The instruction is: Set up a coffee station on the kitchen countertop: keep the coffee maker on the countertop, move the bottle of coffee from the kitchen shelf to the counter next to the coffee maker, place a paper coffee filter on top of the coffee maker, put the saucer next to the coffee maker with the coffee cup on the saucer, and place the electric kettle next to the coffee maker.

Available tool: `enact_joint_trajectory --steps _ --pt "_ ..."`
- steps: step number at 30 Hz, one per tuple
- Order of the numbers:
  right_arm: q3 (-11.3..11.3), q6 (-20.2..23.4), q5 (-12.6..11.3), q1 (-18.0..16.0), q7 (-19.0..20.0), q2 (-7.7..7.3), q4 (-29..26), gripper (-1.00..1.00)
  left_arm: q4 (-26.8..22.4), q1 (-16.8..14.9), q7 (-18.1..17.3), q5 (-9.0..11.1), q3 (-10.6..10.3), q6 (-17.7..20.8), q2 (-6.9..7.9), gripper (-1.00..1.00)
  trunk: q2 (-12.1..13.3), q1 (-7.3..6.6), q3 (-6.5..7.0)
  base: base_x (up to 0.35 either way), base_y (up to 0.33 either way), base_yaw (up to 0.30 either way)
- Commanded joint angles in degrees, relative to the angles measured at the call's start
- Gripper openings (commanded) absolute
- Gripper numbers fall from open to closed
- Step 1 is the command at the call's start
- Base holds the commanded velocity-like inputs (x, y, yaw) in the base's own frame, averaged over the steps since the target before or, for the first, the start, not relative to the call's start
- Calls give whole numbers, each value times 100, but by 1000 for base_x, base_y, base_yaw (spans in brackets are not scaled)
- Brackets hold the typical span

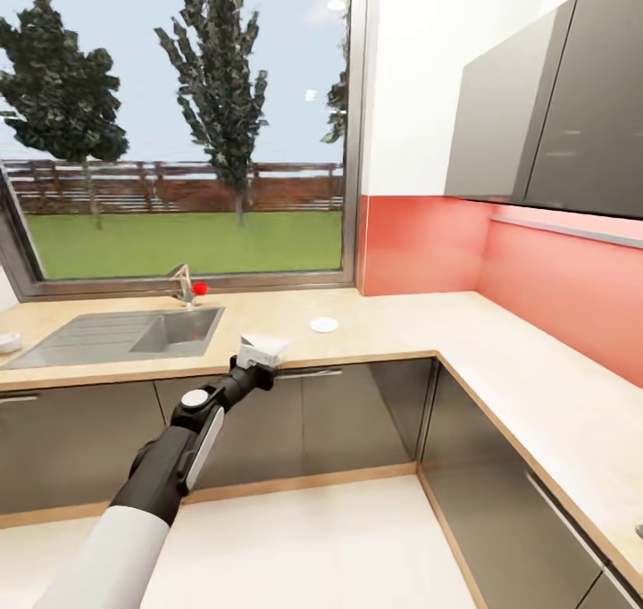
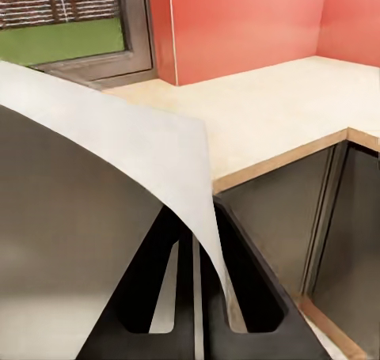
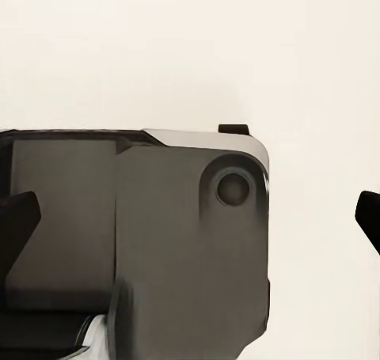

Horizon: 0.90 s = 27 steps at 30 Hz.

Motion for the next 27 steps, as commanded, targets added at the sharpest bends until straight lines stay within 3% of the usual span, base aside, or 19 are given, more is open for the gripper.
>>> enact_joint_trajectory --steps 1,4,7,9,12,15,18,25,27 --pt "-3 -19 1 1 2 0 3 100 -5 48 -28 -32 9 7 43 -100 -4 2 -2 -7 0 278" --pt "-3 -18 1 0 2 0 3 100 -12 238 -31 -13 50 -42 154 -100 -4 2 -2 -3 0 278" --pt "-3 -17 1 0 2 0 3 100 -82 507 -46 3 305 -137 227 -100 -4 2 -2 -1 0 278" --pt "-3 -17 1 -1 2 0 3 100 -140 735 -78 13 587 -472 254 -100 -4 2 -2 0 0 278" --pt "-3 -19 1 -3 2 0 3 100 -171 1136 -97 17 851 -1370 267 -100 -4 2 -2 0 0 278" --pt "-3 -20 1 -3 2 0 3 100 -184 1555 -96 18 930 -2148 270 -100 -4 2 -2 0 0 278" --pt "-3 -20 1 -1 2 0 3 100 -189 1977 -107 23 951 -2605 271 -100 -4 2 -2 0 0 278" --pt "-3 -21 1 2 2 0 3 100 -183 2395 -58 27 978 -3016 269 -100 -4 2 -2 0 0 278" --pt "-3 -21 1 3 2 0 3 100 -168 2475 -46 26 1091 -3038 269 -100 -4 2 -2 0 0 278"
